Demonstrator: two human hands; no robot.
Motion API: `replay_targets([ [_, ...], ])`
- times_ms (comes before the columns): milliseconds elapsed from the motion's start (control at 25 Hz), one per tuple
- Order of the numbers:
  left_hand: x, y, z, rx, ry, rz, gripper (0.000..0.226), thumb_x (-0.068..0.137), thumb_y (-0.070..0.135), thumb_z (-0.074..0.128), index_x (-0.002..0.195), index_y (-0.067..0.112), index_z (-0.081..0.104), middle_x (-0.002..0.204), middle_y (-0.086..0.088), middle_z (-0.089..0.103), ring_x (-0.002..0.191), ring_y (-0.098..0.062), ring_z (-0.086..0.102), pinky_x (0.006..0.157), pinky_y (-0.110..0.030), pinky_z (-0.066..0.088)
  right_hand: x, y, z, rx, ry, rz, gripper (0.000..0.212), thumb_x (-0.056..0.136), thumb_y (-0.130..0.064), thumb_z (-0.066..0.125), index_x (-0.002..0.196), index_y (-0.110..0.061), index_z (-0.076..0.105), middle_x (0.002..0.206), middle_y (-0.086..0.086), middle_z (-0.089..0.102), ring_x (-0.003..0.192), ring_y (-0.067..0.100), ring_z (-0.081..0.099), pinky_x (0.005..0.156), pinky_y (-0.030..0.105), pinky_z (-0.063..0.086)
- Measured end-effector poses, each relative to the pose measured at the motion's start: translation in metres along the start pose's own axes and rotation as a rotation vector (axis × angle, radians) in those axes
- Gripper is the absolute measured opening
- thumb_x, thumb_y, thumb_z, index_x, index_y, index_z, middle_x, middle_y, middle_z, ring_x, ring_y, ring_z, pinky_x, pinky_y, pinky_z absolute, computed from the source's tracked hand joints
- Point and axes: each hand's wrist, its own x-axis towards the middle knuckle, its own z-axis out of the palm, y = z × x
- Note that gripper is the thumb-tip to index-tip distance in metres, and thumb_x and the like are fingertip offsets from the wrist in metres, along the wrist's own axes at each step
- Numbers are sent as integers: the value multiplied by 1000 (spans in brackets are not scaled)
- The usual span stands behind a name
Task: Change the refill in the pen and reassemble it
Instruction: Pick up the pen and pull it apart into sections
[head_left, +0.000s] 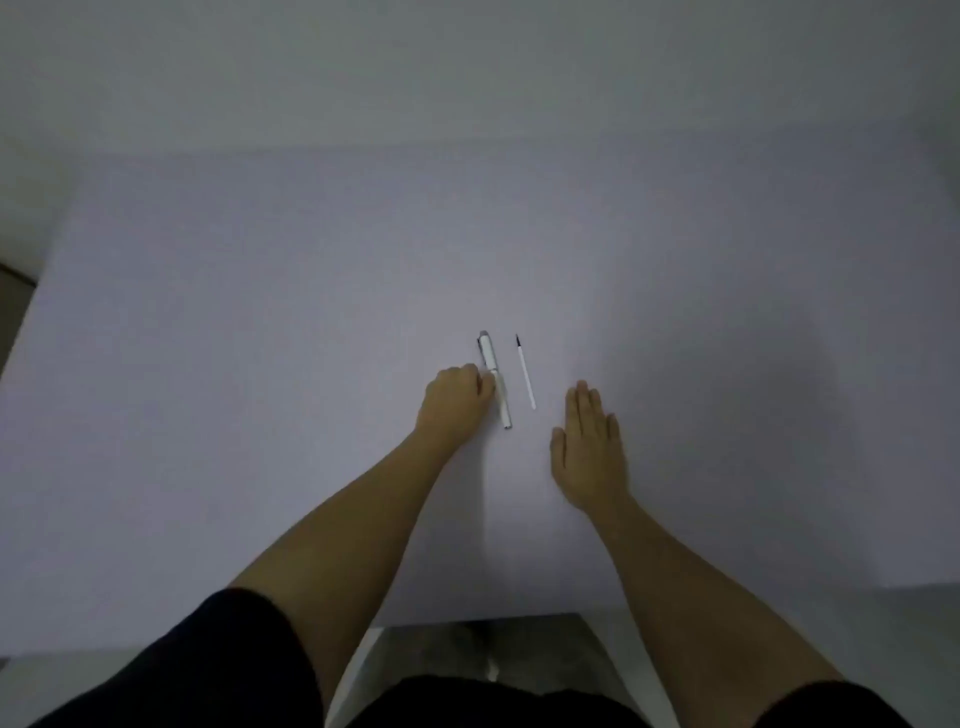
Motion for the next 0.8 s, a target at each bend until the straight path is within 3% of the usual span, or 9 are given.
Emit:
replay_targets([
  [240,23,9,21,-63,-43,-232,44,88,42,50,82,-1,59,87,-22,66,78,-37,62,64,-35,47,1,1,4,3,40,8,58,92,-29,24,145,-5,16,156,12,18,145,25,15,116,40,8],
  [440,31,13,26,-108,-22,-282,30,83,26,56,85,-3,59,91,-24,65,81,-37,62,65,-35,48,2,3,5,5,43,7,56,95,-25,31,145,-6,14,156,11,16,145,25,13,117,41,9],
  [680,11,-8,5,-108,37,-143,23,85,22,52,73,3,50,68,-15,54,62,-31,53,59,-38,48,4,4,-2,78,-9,-6,56,97,-24,35,145,-6,14,157,10,11,146,23,8,118,40,6],
  [800,0,-31,-19,-30,20,25,20,88,23,53,81,4,53,65,-9,54,58,-28,47,54,-34,39,11,0,-23,210,84,-68,49,94,-17,45,139,-1,32,149,18,34,139,29,30,115,38,20],
])
